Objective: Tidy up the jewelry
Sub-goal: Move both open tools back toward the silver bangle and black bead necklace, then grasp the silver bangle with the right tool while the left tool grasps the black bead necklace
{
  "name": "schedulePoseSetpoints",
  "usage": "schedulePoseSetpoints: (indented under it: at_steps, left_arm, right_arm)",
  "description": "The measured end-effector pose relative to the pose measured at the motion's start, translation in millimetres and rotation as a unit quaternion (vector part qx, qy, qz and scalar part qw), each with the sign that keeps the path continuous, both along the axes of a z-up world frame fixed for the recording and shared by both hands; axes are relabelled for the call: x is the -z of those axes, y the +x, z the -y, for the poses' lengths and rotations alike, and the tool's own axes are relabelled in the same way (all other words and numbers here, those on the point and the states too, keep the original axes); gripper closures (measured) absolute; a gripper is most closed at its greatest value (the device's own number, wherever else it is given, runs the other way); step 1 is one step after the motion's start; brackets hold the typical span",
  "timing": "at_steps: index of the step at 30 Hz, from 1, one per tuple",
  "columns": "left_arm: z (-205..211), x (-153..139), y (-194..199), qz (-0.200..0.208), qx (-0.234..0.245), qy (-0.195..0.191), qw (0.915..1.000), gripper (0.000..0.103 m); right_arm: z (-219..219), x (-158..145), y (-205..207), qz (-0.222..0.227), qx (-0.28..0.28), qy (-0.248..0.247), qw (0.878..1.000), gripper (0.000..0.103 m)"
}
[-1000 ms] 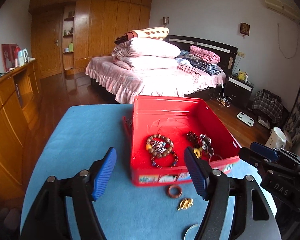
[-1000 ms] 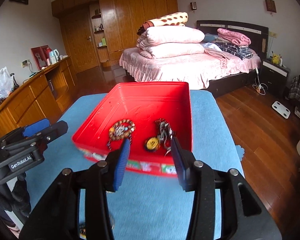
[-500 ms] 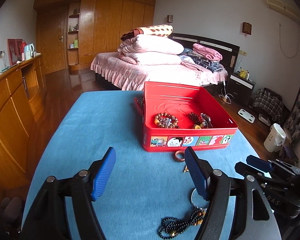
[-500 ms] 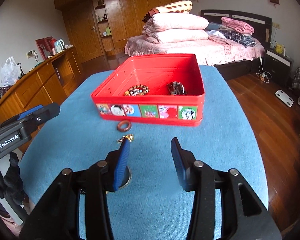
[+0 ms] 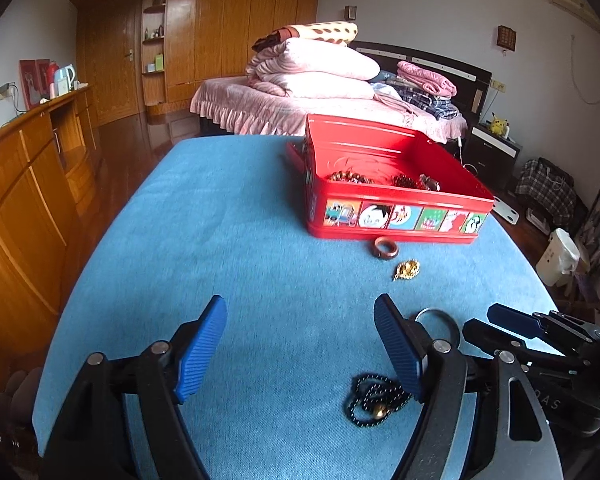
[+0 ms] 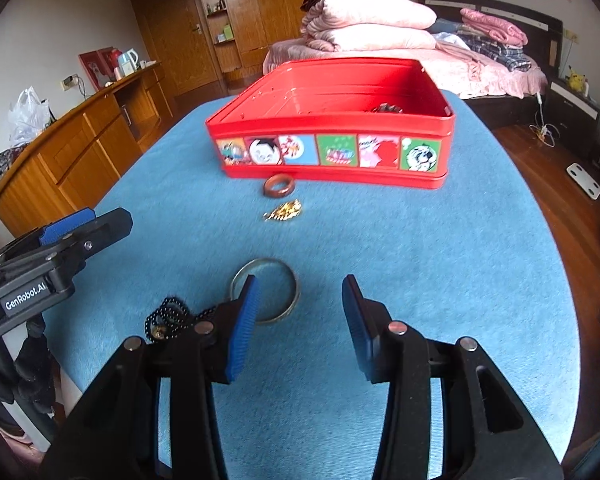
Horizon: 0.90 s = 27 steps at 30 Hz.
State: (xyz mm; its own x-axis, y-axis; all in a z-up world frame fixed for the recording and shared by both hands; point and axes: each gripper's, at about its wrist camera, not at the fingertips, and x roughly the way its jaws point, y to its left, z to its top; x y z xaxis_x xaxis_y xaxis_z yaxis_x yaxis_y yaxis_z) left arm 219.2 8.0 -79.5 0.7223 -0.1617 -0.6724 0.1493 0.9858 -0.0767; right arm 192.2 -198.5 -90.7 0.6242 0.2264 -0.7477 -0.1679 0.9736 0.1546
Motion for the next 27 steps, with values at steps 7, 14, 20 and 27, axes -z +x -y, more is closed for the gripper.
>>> schedulePoseSetpoints:
  at_steps: [7, 14, 20, 27]
  left_arm:
    - [-3, 13, -7, -0.013, -0.005, 0.009, 0.9999, 0.027]
    - [-3, 18, -10, -0.021, -0.005, 0.004, 0.9998, 0.026]
    - [0, 18, -13, -0.023, 0.001, 0.004, 0.9997, 0.026]
    - [9, 17, -18, -0.023, 0.028, 0.002, 0.9993, 0.020]
  right_arm:
    - [-4, 14, 6, -0.022, 0.001, -0.005, 1.000, 0.071]
    - [-6, 17, 8, -0.022, -0.001, -0.018, 1.000, 0.093]
    - [-4, 14, 6, -0.018, -0.001, -0.028, 0.999, 0.099]
    - [41, 12, 2, -0.020, 0.065, -0.032, 0.997, 0.099]
